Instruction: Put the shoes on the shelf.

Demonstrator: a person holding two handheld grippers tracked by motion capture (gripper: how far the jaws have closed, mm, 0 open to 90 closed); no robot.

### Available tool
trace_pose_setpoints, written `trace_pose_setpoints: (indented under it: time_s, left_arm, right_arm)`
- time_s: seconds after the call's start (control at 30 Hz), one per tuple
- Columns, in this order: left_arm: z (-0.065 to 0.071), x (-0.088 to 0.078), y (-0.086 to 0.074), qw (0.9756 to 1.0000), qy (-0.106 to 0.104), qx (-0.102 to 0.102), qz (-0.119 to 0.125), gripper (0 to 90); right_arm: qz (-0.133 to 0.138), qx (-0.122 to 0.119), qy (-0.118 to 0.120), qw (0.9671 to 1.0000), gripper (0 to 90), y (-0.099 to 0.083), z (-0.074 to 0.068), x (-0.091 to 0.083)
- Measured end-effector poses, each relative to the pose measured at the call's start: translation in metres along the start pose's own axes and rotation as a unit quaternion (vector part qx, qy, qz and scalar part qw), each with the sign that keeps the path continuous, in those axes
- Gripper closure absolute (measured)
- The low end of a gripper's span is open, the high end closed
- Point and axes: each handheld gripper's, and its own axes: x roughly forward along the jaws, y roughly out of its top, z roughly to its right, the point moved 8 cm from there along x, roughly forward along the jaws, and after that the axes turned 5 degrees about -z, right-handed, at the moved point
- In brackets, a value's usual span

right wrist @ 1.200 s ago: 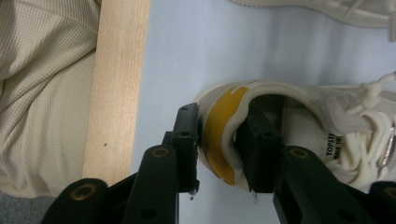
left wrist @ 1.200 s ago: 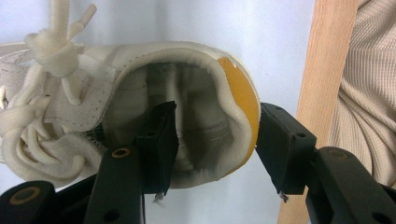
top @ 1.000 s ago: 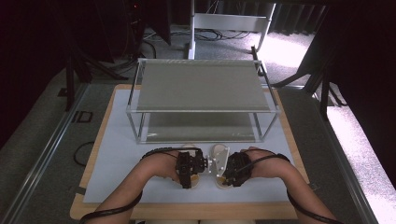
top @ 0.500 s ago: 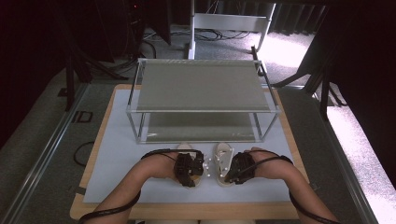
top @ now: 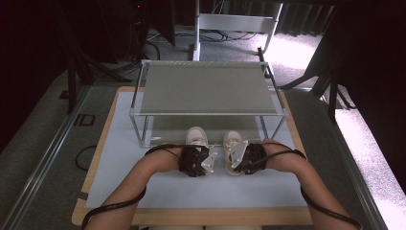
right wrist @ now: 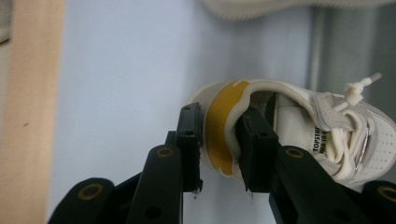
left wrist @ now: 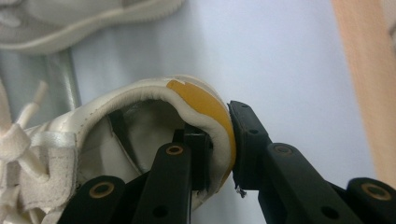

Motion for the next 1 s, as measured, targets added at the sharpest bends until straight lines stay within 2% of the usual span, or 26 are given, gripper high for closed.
trace_pose_setpoints:
  time_s: [0.1,0.17,0.2,0.23,0.3,0.33,0.4,0.47,0.53,0.7,0.73,0.77,0.8,0.87,0.9,0.93,0.97,1.0]
  left_arm:
    - [-0.007,0.003,0.001,0.9996,0.012,0.026,0.009,78.3]
    - [-0.013,0.004,0.0,0.9989,0.011,0.045,0.009,78.4]
    - [-0.015,0.006,0.0,0.9992,0.006,0.038,0.008,78.2]
    - [-0.019,0.008,-0.002,0.9989,0.006,0.045,-0.001,78.3]
    - [-0.027,0.014,-0.005,0.9991,0.001,0.039,-0.017,77.8]
    - [-0.03,0.017,-0.007,0.9988,0.0,0.041,-0.026,77.8]
    - [-0.036,0.02,-0.009,0.9987,-0.006,0.039,-0.032,77.4]
    - [-0.041,0.022,-0.011,0.9987,-0.006,0.041,-0.03,77.4]
    - [-0.047,0.025,-0.014,0.9982,-0.003,0.054,-0.024,77.5]
    - [-0.059,0.028,-0.015,0.9975,0.004,0.07,-0.012,77.5]
    - [-0.062,0.029,-0.015,0.998,-0.002,0.063,-0.001,77.5]
    - [-0.064,0.031,-0.015,0.9979,-0.006,0.065,0.002,77.5]
    - [-0.068,0.033,-0.016,0.9979,-0.006,0.065,-0.004,77.3]
    - [-0.069,0.034,-0.015,0.9977,-0.017,0.066,0.001,77.2]
    - [-0.07,0.033,-0.015,0.9981,-0.02,0.059,0.002,77.0]
    - [-0.072,0.032,-0.015,0.9986,-0.013,0.052,0.003,75.5]
    - [-0.075,0.029,-0.015,0.999,0.003,0.044,-0.001,72.3]
    - [-0.078,0.027,-0.015,0.9994,0.017,0.029,0.0,66.1]
  right_arm:
    - [0.001,-0.005,-0.01,0.9999,72.0,0.002,0.009,0.001]
    - [0.002,-0.006,-0.016,0.9998,72.0,0.003,0.018,0.003]
    - [0.002,-0.005,-0.018,0.9998,72.0,0.003,0.021,0.004]
    - [0.002,0.0,-0.019,0.9998,72.0,0.004,0.025,0.005]
    - [0.002,0.001,-0.02,0.9998,71.9,0.005,0.03,0.007]
    - [0.002,0.0,-0.02,0.9998,71.9,0.006,0.034,0.009]
    - [0.005,-0.001,-0.023,0.9997,71.8,0.007,0.04,0.012]
    - [0.002,-0.002,-0.027,0.9996,71.7,0.006,0.046,0.015]
    - [0.0,0.004,-0.033,0.9995,71.7,0.006,0.051,0.019]
    - [0.007,0.003,-0.038,0.9993,71.7,0.006,0.061,0.026]
    - [0.009,0.006,-0.037,0.9993,71.6,0.006,0.063,0.027]
    - [0.013,0.008,-0.037,0.9992,71.6,0.006,0.066,0.03]
    - [0.015,0.009,-0.035,0.9992,71.5,0.006,0.066,0.032]
    - [0.019,0.009,-0.033,0.9992,69.2,0.005,0.067,0.037]
    - [0.028,0.016,-0.038,0.9988,67.9,0.006,0.069,0.036]
    - [0.032,0.022,-0.046,0.9982,65.9,0.005,0.071,0.035]
    - [0.035,0.028,-0.065,0.9969,63.9,0.005,0.073,0.032]
    - [0.041,0.033,-0.082,0.9952,60.3,0.004,0.076,0.029]
